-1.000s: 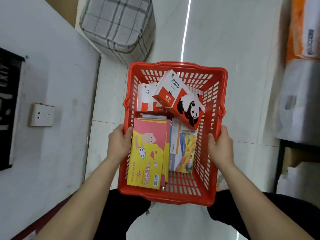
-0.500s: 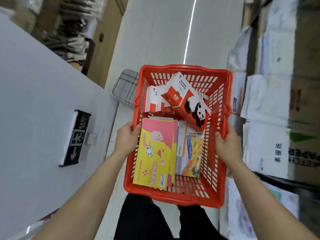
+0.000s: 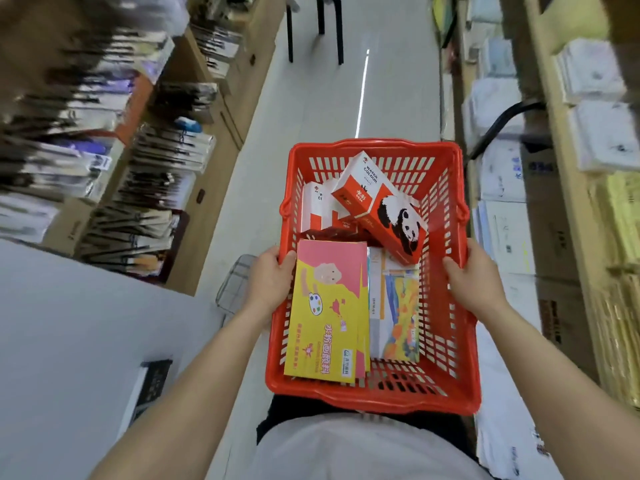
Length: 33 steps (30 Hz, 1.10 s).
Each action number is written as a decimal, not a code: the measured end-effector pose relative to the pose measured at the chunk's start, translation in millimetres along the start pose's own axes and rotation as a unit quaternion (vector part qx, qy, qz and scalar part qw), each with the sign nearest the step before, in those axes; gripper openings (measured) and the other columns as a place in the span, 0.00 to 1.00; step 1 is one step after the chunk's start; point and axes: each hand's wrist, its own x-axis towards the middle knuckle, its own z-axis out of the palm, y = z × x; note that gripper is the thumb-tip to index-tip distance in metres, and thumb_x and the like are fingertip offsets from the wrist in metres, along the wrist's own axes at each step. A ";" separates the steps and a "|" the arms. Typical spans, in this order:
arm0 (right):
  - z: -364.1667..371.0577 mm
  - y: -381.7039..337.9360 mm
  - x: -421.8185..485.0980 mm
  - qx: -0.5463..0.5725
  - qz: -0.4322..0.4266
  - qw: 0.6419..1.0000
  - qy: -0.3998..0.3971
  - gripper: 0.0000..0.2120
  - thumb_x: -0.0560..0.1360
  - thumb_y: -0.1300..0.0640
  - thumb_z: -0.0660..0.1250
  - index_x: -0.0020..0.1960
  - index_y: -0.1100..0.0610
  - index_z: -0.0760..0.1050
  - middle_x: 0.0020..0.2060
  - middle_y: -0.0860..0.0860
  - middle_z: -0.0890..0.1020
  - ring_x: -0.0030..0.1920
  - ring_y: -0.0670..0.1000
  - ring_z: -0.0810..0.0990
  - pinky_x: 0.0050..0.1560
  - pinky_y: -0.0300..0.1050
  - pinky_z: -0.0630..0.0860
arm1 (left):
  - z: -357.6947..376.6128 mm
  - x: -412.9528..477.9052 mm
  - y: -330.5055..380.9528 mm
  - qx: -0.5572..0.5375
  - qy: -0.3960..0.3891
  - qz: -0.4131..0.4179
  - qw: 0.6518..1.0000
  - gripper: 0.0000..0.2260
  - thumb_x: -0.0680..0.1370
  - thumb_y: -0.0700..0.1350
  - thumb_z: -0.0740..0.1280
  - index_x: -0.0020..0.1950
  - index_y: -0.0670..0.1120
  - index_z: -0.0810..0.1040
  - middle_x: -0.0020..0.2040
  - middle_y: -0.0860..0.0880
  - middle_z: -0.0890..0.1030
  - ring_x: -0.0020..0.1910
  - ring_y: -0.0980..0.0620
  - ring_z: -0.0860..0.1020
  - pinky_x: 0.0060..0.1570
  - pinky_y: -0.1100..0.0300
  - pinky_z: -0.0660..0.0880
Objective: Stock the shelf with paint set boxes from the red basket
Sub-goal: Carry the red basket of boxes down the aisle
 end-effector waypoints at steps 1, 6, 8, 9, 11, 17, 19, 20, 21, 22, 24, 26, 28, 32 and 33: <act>-3.7 -12.9 22.0 0.004 0.002 1.000 -0.001 0.14 0.82 0.59 0.65 0.67 0.58 0.74 0.50 0.49 0.81 0.46 0.52 0.79 0.42 0.43 0.72 | -3.3 22.1 13.8 -0.002 -0.004 0.005 1.000 0.10 0.84 0.51 0.63 0.44 0.54 0.78 0.35 0.60 0.83 0.34 0.66 0.82 0.27 0.74 0.70; -10.0 -68.5 144.0 0.040 -0.019 0.999 -0.014 0.15 0.83 0.57 0.65 0.69 0.56 0.73 0.51 0.48 0.81 0.43 0.42 0.79 0.45 0.45 0.77 | -6.6 146.0 73.2 0.025 0.015 0.011 1.000 0.11 0.84 0.50 0.63 0.47 0.48 0.81 0.40 0.54 0.85 0.38 0.59 0.82 0.34 0.64 0.72; -9.5 -86.7 198.8 0.055 -0.028 0.998 -0.018 0.16 0.83 0.57 0.66 0.70 0.55 0.72 0.53 0.48 0.82 0.46 0.46 0.82 0.51 0.50 0.80 | -1.6 199.0 91.8 0.026 0.024 0.008 0.999 0.12 0.84 0.51 0.63 0.46 0.49 0.81 0.39 0.53 0.85 0.37 0.57 0.83 0.35 0.62 0.73; -9.9 -95.2 226.6 0.059 -0.032 0.998 -0.022 0.17 0.83 0.56 0.66 0.71 0.55 0.72 0.54 0.48 0.83 0.48 0.48 0.83 0.52 0.50 0.81 | 1.2 224.5 101.4 0.026 0.027 0.002 0.999 0.12 0.84 0.51 0.63 0.45 0.49 0.81 0.39 0.53 0.85 0.37 0.56 0.83 0.35 0.61 0.74; -12.2 -114.7 283.3 0.062 -0.035 0.997 -0.034 0.18 0.83 0.55 0.65 0.72 0.54 0.71 0.56 0.48 0.83 0.51 0.50 0.84 0.54 0.51 0.81 | 5.6 275.0 125.6 0.029 0.039 -0.004 0.999 0.11 0.84 0.52 0.63 0.44 0.52 0.80 0.38 0.54 0.85 0.36 0.56 0.83 0.34 0.60 0.74; -30.5 -196.1 452.2 0.062 -0.046 0.995 -0.067 0.17 0.84 0.54 0.66 0.71 0.53 0.70 0.57 0.49 0.83 0.54 0.54 0.86 0.56 0.59 0.84 | 5.3 418.2 203.6 0.015 0.075 -0.022 0.997 0.10 0.83 0.52 0.64 0.45 0.52 0.80 0.37 0.54 0.86 0.33 0.57 0.84 0.34 0.60 0.77; -30.4 -225.7 505.6 0.057 -0.052 0.994 -0.076 0.17 0.84 0.53 0.66 0.71 0.52 0.70 0.55 0.47 0.82 0.52 0.52 0.86 0.53 0.58 0.84 | 2.0 465.9 223.8 0.005 0.082 -0.029 0.996 0.10 0.83 0.52 0.64 0.47 0.51 0.81 0.38 0.53 0.86 0.34 0.56 0.85 0.36 0.58 0.79; -28.3 -240.1 532.9 0.055 -0.056 0.994 -0.078 0.17 0.84 0.52 0.66 0.70 0.52 0.70 0.52 0.45 0.82 0.51 0.49 0.86 0.52 0.56 0.84 | 0.3 492.3 231.1 -0.001 0.086 -0.030 0.996 0.10 0.83 0.52 0.64 0.47 0.51 0.81 0.38 0.52 0.86 0.35 0.55 0.85 0.37 0.57 0.80; -25.0 -254.5 559.3 0.054 -0.063 0.994 -0.078 0.17 0.83 0.52 0.66 0.70 0.52 0.70 0.50 0.43 0.81 0.49 0.47 0.85 0.51 0.54 0.84 | -1.8 519.0 236.7 -0.006 0.089 -0.033 0.995 0.10 0.83 0.52 0.64 0.46 0.51 0.81 0.38 0.52 0.87 0.35 0.53 0.85 0.38 0.56 0.80; -20.4 -269.7 585.5 0.053 -0.066 0.993 -0.079 0.17 0.83 0.52 0.66 0.70 0.53 0.70 0.50 0.42 0.81 0.48 0.45 0.84 0.50 0.54 0.84 | -4.6 547.3 241.9 -0.010 0.091 -0.036 0.995 0.10 0.83 0.52 0.64 0.46 0.50 0.81 0.38 0.51 0.87 0.36 0.53 0.85 0.38 0.55 0.80; -8.6 -300.3 637.0 0.052 -0.066 0.993 -0.084 0.15 0.84 0.52 0.66 0.69 0.53 0.70 0.52 0.46 0.83 0.50 0.49 0.86 0.53 0.57 0.85 | -11.5 608.8 249.8 -0.016 0.098 -0.035 0.994 0.11 0.83 0.52 0.65 0.44 0.50 0.82 0.37 0.51 0.86 0.34 0.53 0.85 0.36 0.55 0.79; 6.4 -331.3 688.2 0.056 -0.065 0.993 -0.082 0.15 0.84 0.53 0.66 0.69 0.55 0.71 0.57 0.52 0.84 0.54 0.54 0.86 0.55 0.61 0.84 | -20.2 673.7 255.4 -0.016 0.100 -0.030 0.994 0.12 0.82 0.52 0.65 0.43 0.50 0.81 0.34 0.52 0.85 0.31 0.54 0.83 0.32 0.57 0.76; 20.7 -365.8 736.5 0.058 -0.057 0.994 -0.078 0.15 0.84 0.54 0.65 0.69 0.56 0.71 0.58 0.54 0.84 0.54 0.55 0.87 0.56 0.63 0.84 | -32.6 737.6 268.6 -0.024 0.090 -0.025 0.995 0.12 0.82 0.52 0.65 0.41 0.51 0.81 0.34 0.57 0.85 0.30 0.57 0.83 0.29 0.61 0.74; 41.1 -435.5 823.1 0.052 -0.046 0.995 -0.069 0.12 0.84 0.55 0.66 0.66 0.55 0.72 0.56 0.54 0.85 0.53 0.57 0.87 0.56 0.64 0.83 | -63.3 845.2 301.0 -0.025 0.079 -0.014 0.996 0.11 0.83 0.49 0.66 0.42 0.51 0.81 0.33 0.59 0.84 0.31 0.62 0.81 0.26 0.68 0.70; 43.4 -448.3 839.1 0.047 -0.046 0.995 -0.069 0.11 0.84 0.56 0.66 0.65 0.54 0.72 0.56 0.54 0.85 0.53 0.57 0.86 0.56 0.64 0.83 | -69.1 863.8 307.8 -0.026 0.078 -0.013 0.997 0.10 0.83 0.48 0.66 0.42 0.51 0.81 0.32 0.58 0.84 0.31 0.62 0.81 0.28 0.66 0.70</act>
